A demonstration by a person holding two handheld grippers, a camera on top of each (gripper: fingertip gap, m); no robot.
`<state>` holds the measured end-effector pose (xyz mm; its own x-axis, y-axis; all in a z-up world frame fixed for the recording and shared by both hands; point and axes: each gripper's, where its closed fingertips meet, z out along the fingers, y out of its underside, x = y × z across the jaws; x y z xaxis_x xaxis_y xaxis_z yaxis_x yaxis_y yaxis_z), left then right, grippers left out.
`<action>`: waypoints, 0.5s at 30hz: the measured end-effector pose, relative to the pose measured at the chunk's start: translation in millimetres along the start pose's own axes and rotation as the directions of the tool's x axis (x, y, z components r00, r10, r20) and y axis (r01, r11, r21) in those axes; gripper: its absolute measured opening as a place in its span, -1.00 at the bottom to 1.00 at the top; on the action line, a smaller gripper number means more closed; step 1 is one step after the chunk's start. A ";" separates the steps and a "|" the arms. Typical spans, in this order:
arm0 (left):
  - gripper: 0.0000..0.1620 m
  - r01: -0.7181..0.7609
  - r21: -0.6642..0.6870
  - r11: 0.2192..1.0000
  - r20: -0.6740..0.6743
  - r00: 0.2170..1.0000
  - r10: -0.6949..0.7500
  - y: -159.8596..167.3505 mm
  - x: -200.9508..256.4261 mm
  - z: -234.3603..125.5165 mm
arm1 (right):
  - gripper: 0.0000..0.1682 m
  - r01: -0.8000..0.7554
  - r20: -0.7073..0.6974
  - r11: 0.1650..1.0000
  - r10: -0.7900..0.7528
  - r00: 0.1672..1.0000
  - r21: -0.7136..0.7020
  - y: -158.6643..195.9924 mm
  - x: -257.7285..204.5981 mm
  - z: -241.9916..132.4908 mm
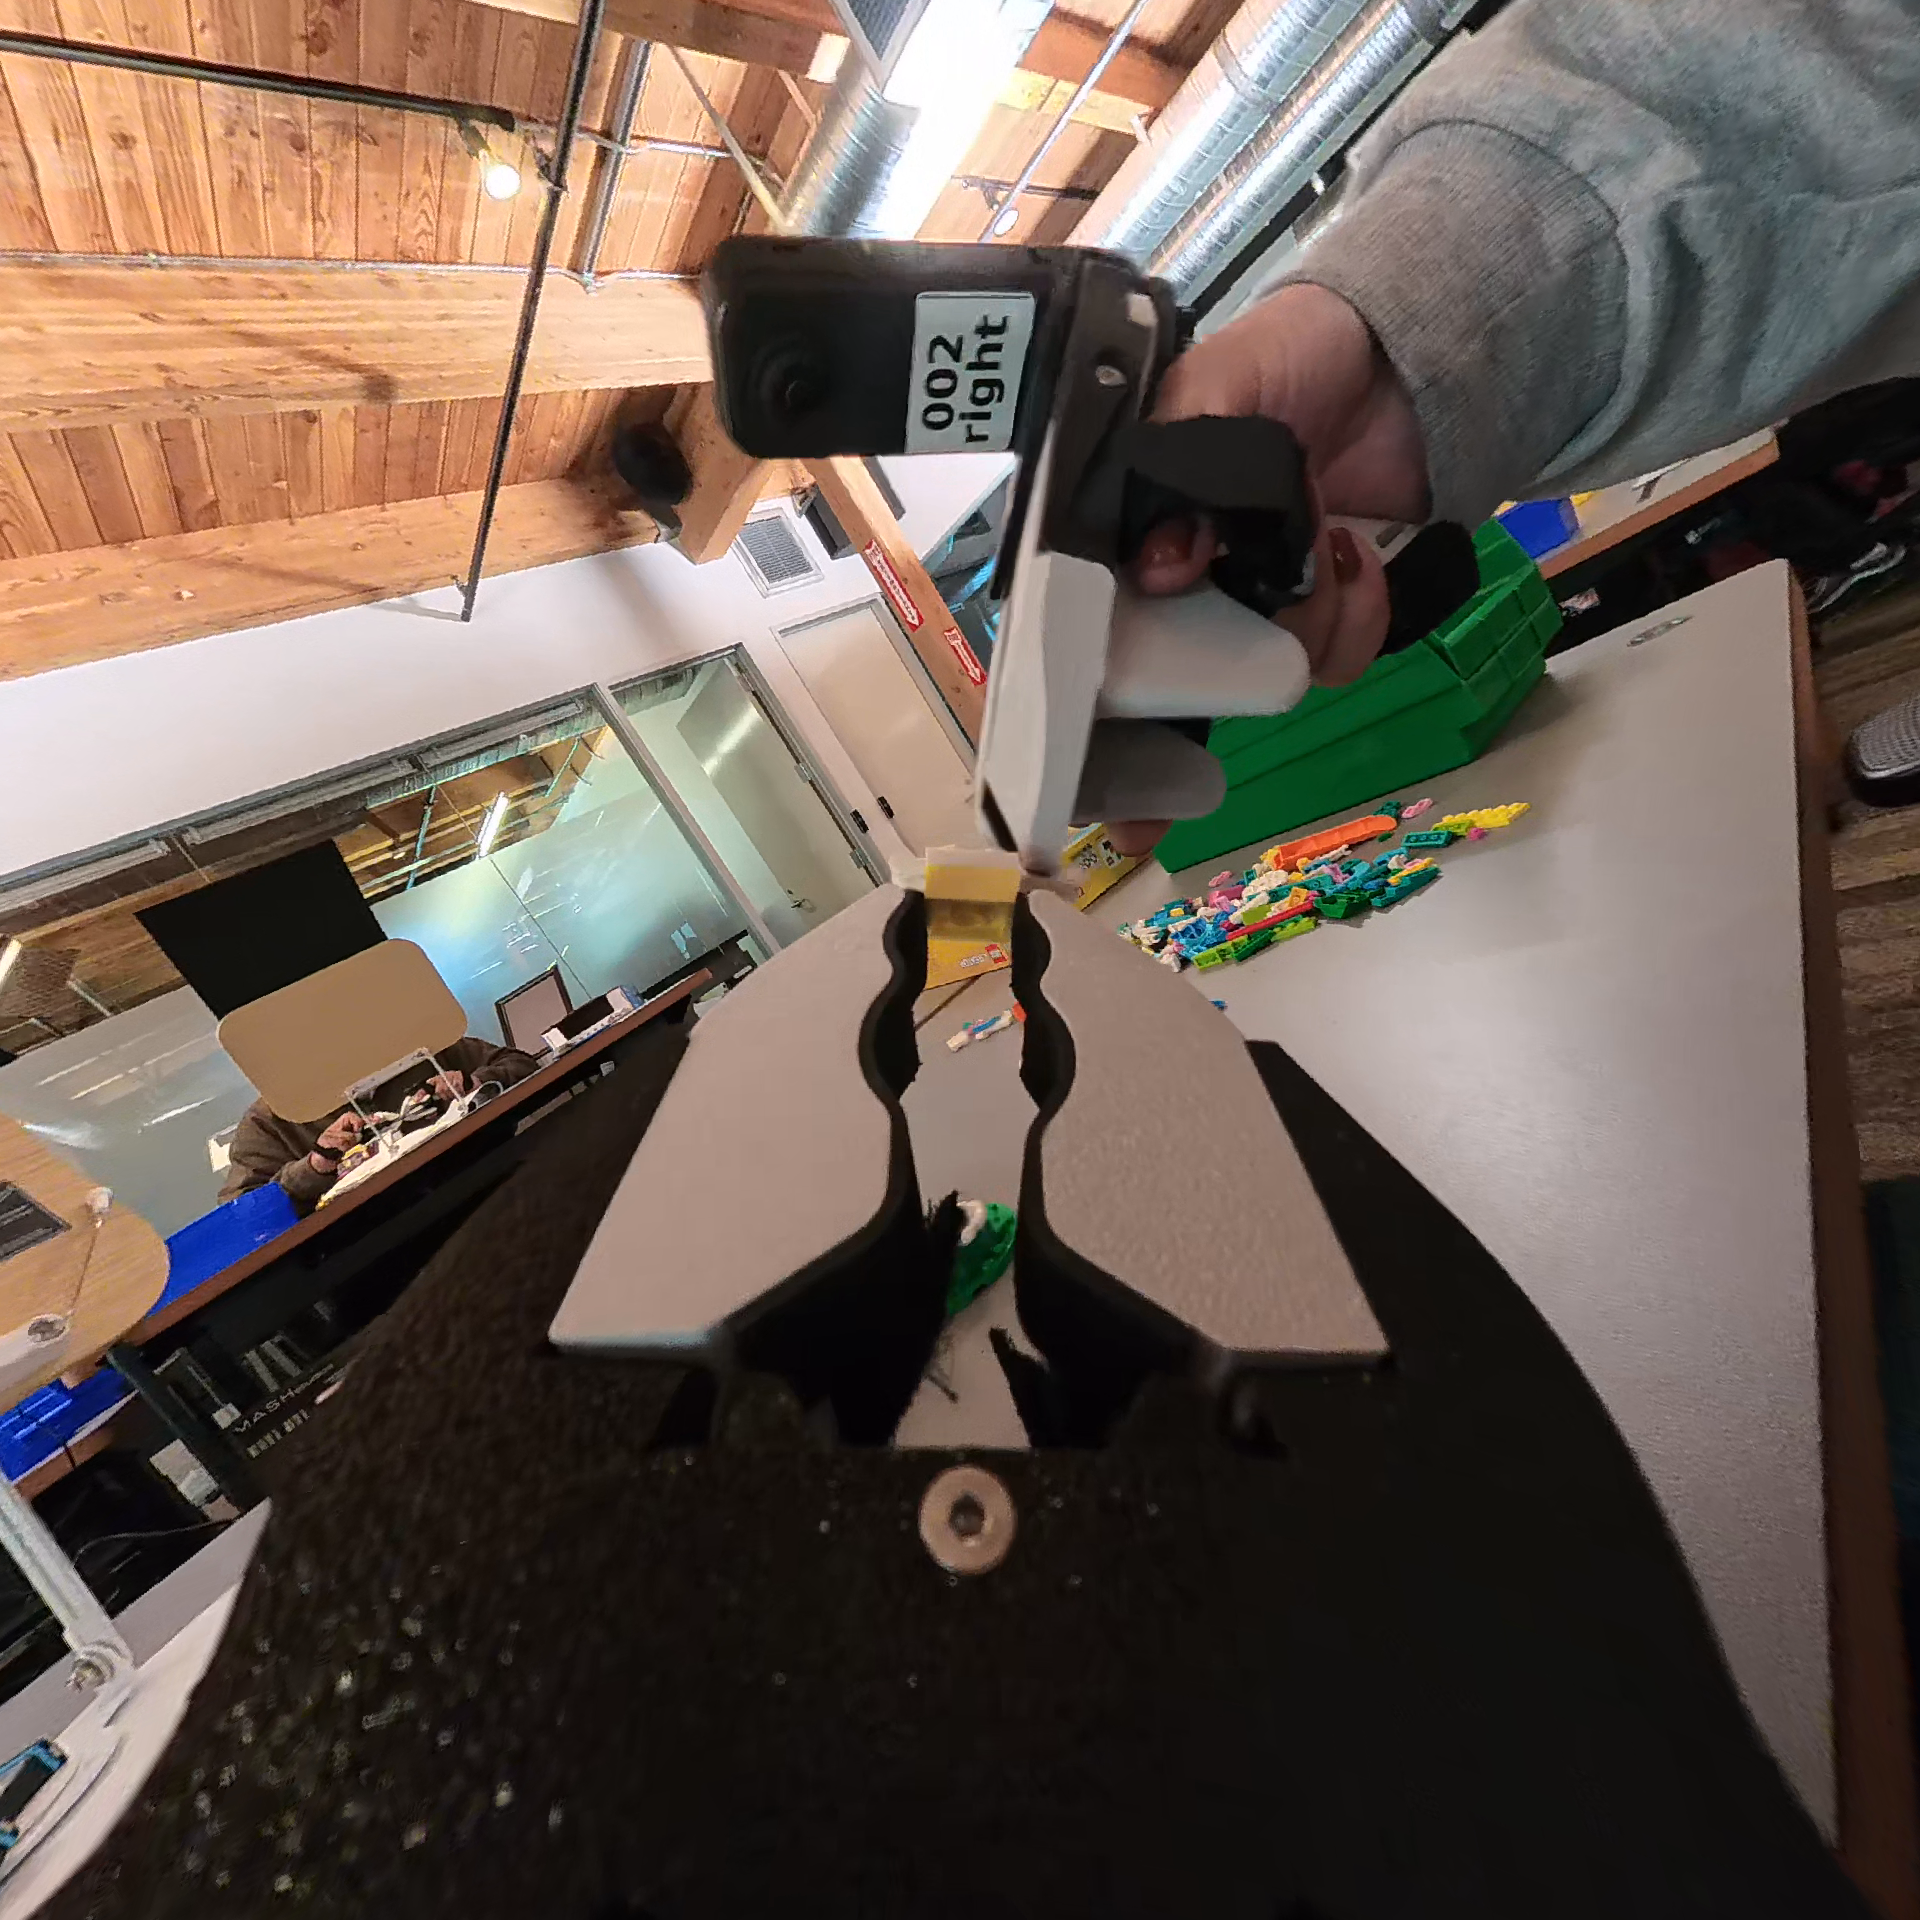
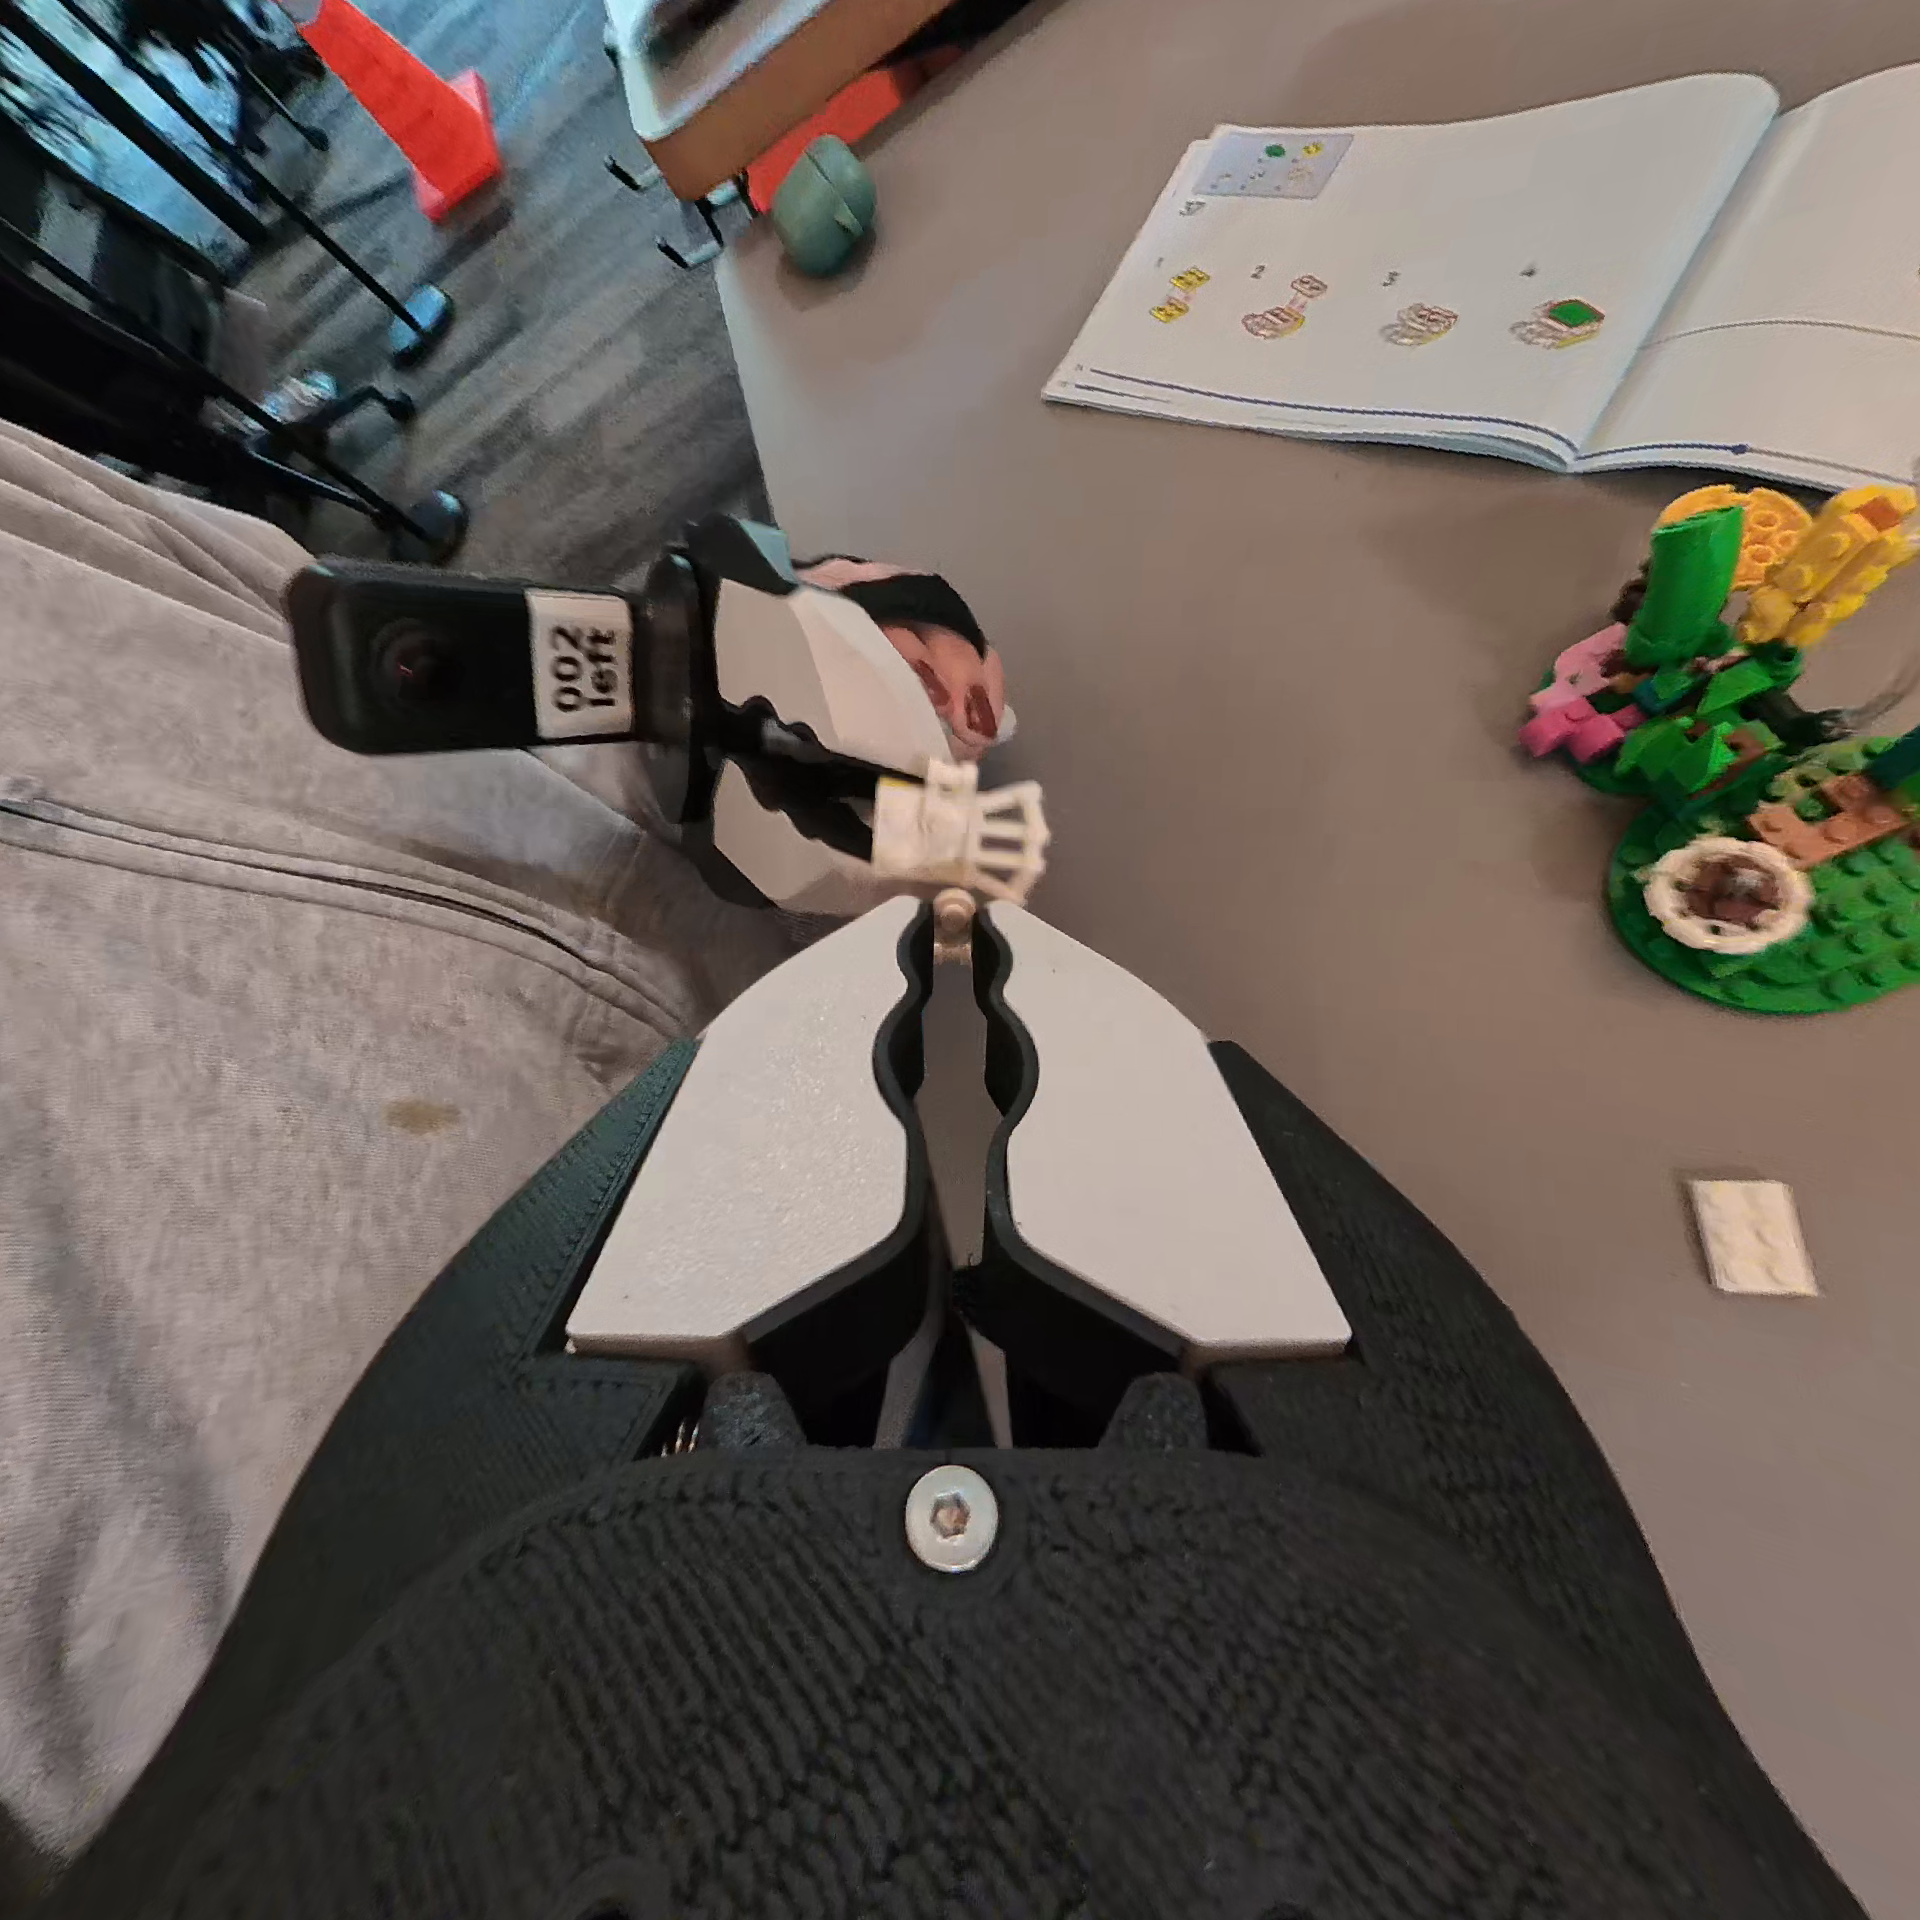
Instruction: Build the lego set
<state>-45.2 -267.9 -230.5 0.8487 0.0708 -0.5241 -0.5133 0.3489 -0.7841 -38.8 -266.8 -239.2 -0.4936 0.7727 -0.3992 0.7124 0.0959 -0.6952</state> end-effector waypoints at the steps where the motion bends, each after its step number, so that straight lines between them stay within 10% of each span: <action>1: -0.81 0.013 0.000 1.000 0.022 1.000 -0.013 0.3 -4.1 -0.6 | -0.93 0.022 -0.032 1.000 -0.022 0.999 -0.018 2.1 4.9 -0.2; 7: -0.80 0.031 -0.001 1.000 0.109 0.994 -0.031 1.3 -19.7 -4.5 | -0.93 0.182 -0.323 0.841 -0.382 0.866 -0.509 74.2 77.9 -3.3; 15: -0.81 0.032 -0.005 0.999 0.111 0.993 -0.031 2.3 -20.2 -4.4 | -0.93 0.146 -0.305 0.792 -0.388 0.870 -0.592 106.1 97.9 7.5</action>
<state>-64.0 -272.7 -223.2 0.8733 0.1632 -0.4590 -0.4863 0.3464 -0.8022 -15.3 -185.6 -356.6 -0.5534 0.8263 0.1048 0.7882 0.5602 -0.2549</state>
